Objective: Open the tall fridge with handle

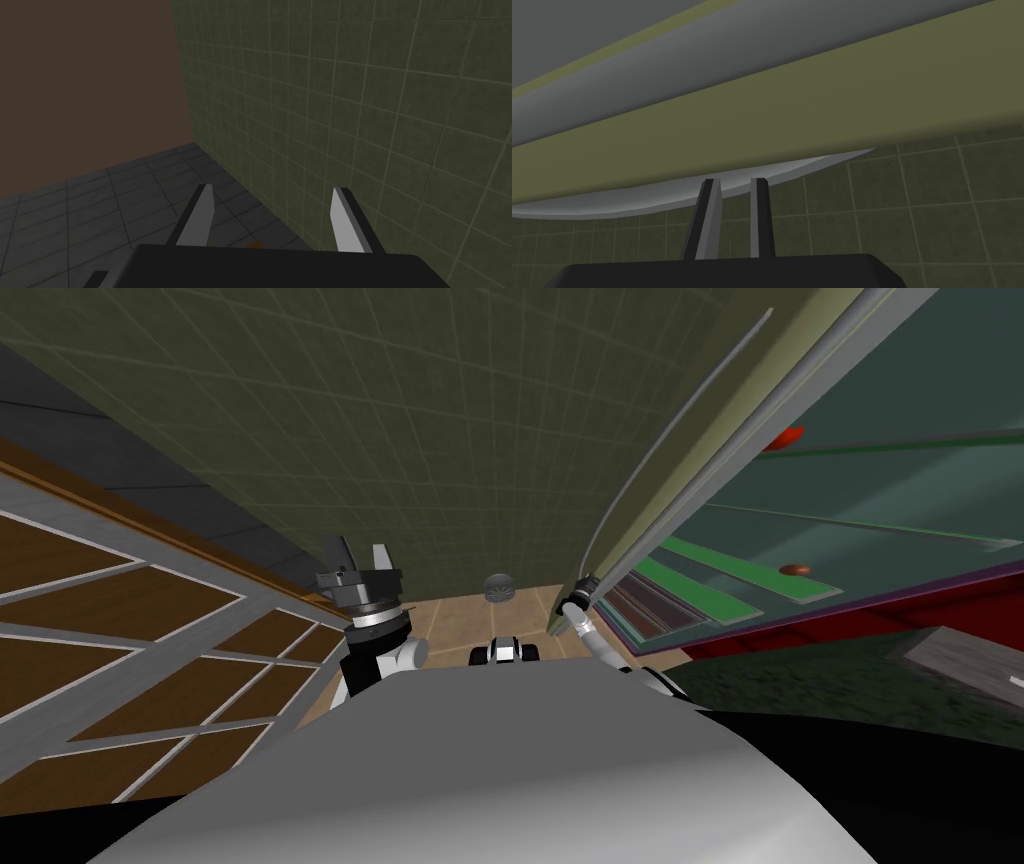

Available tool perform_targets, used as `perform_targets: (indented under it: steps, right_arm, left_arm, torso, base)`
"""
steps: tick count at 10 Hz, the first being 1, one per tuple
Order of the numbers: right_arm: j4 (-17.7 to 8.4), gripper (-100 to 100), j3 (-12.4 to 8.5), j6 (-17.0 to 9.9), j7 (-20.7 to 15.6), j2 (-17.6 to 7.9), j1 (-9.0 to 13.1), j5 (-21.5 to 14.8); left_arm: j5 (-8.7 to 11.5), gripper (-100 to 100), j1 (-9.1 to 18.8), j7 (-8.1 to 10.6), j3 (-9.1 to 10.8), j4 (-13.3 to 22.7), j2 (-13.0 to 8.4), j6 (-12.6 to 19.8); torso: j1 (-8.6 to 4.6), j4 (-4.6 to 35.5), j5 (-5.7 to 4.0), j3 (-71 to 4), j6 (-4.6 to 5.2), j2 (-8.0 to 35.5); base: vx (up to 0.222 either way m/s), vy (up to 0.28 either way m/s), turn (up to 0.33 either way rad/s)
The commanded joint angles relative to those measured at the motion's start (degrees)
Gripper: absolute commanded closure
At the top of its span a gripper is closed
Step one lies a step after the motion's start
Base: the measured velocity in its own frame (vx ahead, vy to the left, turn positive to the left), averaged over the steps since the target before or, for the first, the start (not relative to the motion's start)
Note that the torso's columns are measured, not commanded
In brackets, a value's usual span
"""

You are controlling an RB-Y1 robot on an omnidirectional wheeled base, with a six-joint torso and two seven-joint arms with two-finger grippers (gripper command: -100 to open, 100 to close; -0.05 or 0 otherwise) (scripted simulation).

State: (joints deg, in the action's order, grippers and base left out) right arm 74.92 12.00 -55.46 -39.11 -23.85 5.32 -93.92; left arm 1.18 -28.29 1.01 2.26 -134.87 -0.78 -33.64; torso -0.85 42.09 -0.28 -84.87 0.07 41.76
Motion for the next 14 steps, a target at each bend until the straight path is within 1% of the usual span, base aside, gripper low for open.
perform_targets:
  steps: [1,2,3,4,5,6,7,8,9,10,11,12,13,14]
  right_arm:
    - [-0.4,100,-0.8,-1.7,-0.7,0.4,0.2,0.1]
    - [-0.4,100,-0.8,-1.7,-0.7,0.4,0.2,0.1]
    - [-0.8,100,-1.7,-2.9,-1.5,0.8,0.4,0.3]
    - [-0.8,100,-1.7,-2.9,-1.5,0.8,0.4,0.3]
    - [-1.3,100,-2.5,-4.0,-2.3,1.2,0.7,0.5]
    - [-1.3,100,-2.5,-4.0,-2.3,1.2,0.7,0.5]
    - [-1.7,100,-3.4,-5.2,-3.1,1.6,0.9,0.7]
    - [-1.7,100,-3.4,-5.2,-3.1,1.6,0.9,0.7]
    - [-2.1,100,-4.2,-6.4,-3.9,2.0,1.1,0.9]
    - [-2.1,100,-4.2,-6.4,-3.9,2.0,1.1,0.9]
    - [-2.6,100,-5.0,-7.6,-4.7,2.4,1.3,1.1]
    - [-2.6,100,-5.0,-7.6,-4.7,2.4,1.3,1.1]
    - [-3.0,100,-5.9,-8.8,-5.5,2.8,1.5,1.3]
    - [-3.6,-100,-4.4,-7.2,-4.6,1.5,1.9,2.8]
  left_arm:
    - [0.0,0,0.0,0.0,0.0,0.0,0.0,0.0]
    - [0.0,0,0.0,0.0,-0.01,0.0,0.0,0.0]
    - [0.0,0,0.0,0.0,-0.01,0.0,0.0,0.0]
    - [0.0,0,0.0,0.0,-0.02,0.0,0.0,0.0]
    - [0.0,0,0.0,0.0,-0.02,0.0,0.0,0.0]
    - [0.0,0,0.0,0.0,-0.02,0.0,0.0,0.0]
    - [0.0,0,0.0,0.0,-0.01,0.0,0.0,0.0]
    - [0.0,0,0.0,0.0,-0.01,0.0,0.0,0.0]
    - [0.0,0,0.0,0.0,-0.01,0.0,0.0,0.0]
    - [0.0,0,0.0,0.0,-0.01,0.0,0.0,0.0]
    - [0.0,0,0.0,0.0,-0.01,0.0,0.0,0.0]
    - [0.0,0,0.0,0.0,-0.02,0.0,0.0,0.0]
    - [0.0,0,0.0,0.0,-0.01,0.0,0.0,0.0]
    - [0.0,0,0.0,0.0,-0.01,0.0,0.0,0.0]
  torso:
    - [0.24,0.0,0.02,0.0,-0.11,0.0]
    - [0.66,-0.1,0.12,-0.2,-0.17,-0.4]
    - [0.75,-0.1,0.23,-0.4,-0.25,-0.6]
    - [0.87,-0.1,0.23,-0.3,-0.26,-0.5]
    - [0.48,0.0,0.2,-0.2,-0.19,-0.3]
    - [0.02,0.1,0.18,-0.2,-0.08,-0.2]
    - [-0.28,0.2,0.15,-0.1,0.01,-0.1]
    - [-0.36,0.2,0.22,-0.2,0.06,-0.3]
    - [-0.39,0.2,0.21,-0.2,0.05,-0.3]
    - [-0.26,0.2,0.23,-0.3,0.07,-0.4]
    - [-0.29,0.2,0.27,-0.3,0.03,-0.4]
    - [-0.35,0.2,0.25,-0.3,0.1,-0.4]
    - [-0.37,0.2,0.25,-0.2,0.11,-0.3]
    - [-0.29,0.2,0.28,-0.3,0.1,-0.4]
  base:
    - [0.096,0.099,-0.032]
    - [0.172,0.15,-0.032]
    - [0.198,0.242,-0.016]
    - [0.212,0.198,-0.006]
    - [0.235,0.161,0.002]
    - [0.196,0.144,0.002]
    - [0.22,0.156,-0.013]
    - [0.181,0.156,-0.017]
    - [0.209,0.169,-0.015]
    - [0.202,0.152,-0.021]
    - [0.198,0.18,-0.005]
    - [0.182,0.159,-0.015]
    - [0.245,0.159,-0.017]
    - [0.095,0.152,-0.022]
